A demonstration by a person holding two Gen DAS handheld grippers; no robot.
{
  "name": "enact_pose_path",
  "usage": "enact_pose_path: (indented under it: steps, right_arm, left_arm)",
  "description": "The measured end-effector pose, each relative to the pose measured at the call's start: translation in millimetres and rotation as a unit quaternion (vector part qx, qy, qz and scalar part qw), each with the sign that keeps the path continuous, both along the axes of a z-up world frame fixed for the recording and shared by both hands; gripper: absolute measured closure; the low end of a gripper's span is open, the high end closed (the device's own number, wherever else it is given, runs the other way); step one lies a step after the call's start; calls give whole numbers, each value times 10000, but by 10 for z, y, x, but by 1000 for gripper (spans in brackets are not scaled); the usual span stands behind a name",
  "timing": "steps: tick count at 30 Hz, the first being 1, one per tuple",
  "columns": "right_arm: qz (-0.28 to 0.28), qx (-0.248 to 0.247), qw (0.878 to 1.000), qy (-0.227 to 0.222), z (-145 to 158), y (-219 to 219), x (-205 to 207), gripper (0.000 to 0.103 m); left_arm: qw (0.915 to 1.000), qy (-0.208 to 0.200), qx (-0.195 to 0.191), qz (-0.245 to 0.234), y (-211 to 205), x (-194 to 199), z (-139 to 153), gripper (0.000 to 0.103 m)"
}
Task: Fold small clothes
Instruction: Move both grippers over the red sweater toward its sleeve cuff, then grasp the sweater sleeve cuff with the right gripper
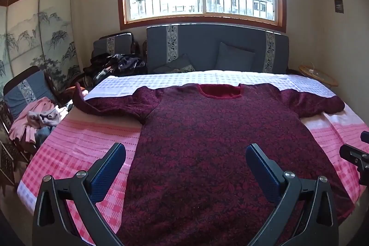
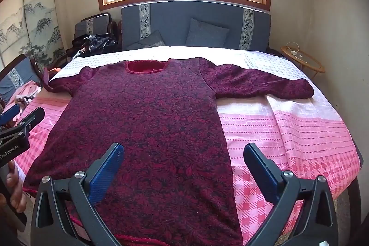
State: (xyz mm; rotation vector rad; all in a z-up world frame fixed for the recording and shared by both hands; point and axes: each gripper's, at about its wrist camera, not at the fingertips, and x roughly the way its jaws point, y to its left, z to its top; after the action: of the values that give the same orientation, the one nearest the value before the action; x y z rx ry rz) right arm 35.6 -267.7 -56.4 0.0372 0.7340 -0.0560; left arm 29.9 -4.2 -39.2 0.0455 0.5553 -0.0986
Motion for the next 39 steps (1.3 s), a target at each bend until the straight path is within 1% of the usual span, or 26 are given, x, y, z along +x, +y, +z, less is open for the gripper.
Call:
enact_pose_path:
  steps: [5, 8, 11, 14, 16, 17, 19, 20, 22, 23, 24, 25, 26, 28, 29, 31, 32, 34, 36, 39]
  right_arm:
    - [-49, -71, 9999, 141, -76, -57, 211, 0]
    - [-58, 0, 9997, 229, -153, -137, 358, 0]
    - [-91, 109, 9995, 286, -219, -259, 494, 0]
    - [-104, 188, 9993, 321, -283, -398, 640, 0]
    - [-144, 250, 9989, 359, -327, -512, 748, 1]
    - [-163, 290, 9987, 381, -348, -576, 801, 1]
    - [-215, 356, 9982, 423, -399, -713, 913, 2]
    - [-251, 371, 9980, 449, -422, -775, 962, 3]
    - [-276, 472, 9973, 483, -466, -922, 1062, 11]
    - [-290, 572, 9967, 491, -488, -1018, 1113, 15]
    - [-323, 698, 9958, 498, -513, -1138, 1166, 21]
    - [-376, 862, 9942, 521, -540, -1270, 1222, 25]
    - [-453, 1069, 9917, 557, -570, -1420, 1278, 25]
    - [-624, 1549, 9844, 560, -634, -1761, 1366, 28]
    - [-717, 1754, 9805, 527, -665, -1930, 1398, 30]
    - [-968, 2100, 9717, 483, -725, -2267, 1448, 36]
    - [-1102, 2279, 9663, 458, -757, -2438, 1465, 37]
    - [-1352, 2534, 9571, 389, -815, -2758, 1485, 41]
    - [-1692, 2487, 9528, 419, -863, -3016, 1504, 41]
    - [-2035, 1889, 9593, 518, -888, -3216, 1563, 41]
  left_arm:
    - [10000, 24, 8, 80, 5, 174, -140, 0]
    - [9999, -6, -17, 124, 14, 295, -252, 0]
    - [9996, -37, -217, 161, 53, 432, -385, 0]
    - [9976, -125, -535, 419, 165, 564, -524, 0]
    - [9948, -174, -788, 616, 255, 644, -613, 0]
    - [9942, -57, -849, 655, 279, 715, -656, 0]
    - [9937, 311, -904, 578, 311, 860, -726, 0]
    - [9934, 441, -889, 584, 318, 916, -757, 0]
    - [9925, 765, -816, 498, 292, 1013, -834, 0]
    - [9919, 952, -721, 445, 257, 1055, -884, 0]
    - [9910, 1116, -601, 433, 223, 1082, -929, 0]
    - [9901, 1261, -420, 444, 153, 1094, -976, 0]
    - [9900, 1313, -229, 464, 96, 1090, -993, 0]
    - [9913, 1222, 75, 483, 6, 1063, -993, 0]
    - [9925, 1122, 153, 452, -27, 1026, -976, 0]
    - [9950, 866, 237, 432, -64, 948, -932, 0]
    - [9958, 770, 249, 429, -70, 917, -912, 0]
    - [9963, 733, 229, 391, -72, 897, -895, 0]
    - [9954, 822, 211, 442, -55, 924, -901, 0]
    - [9946, 906, 33, 496, 9, 960, -905, 0]
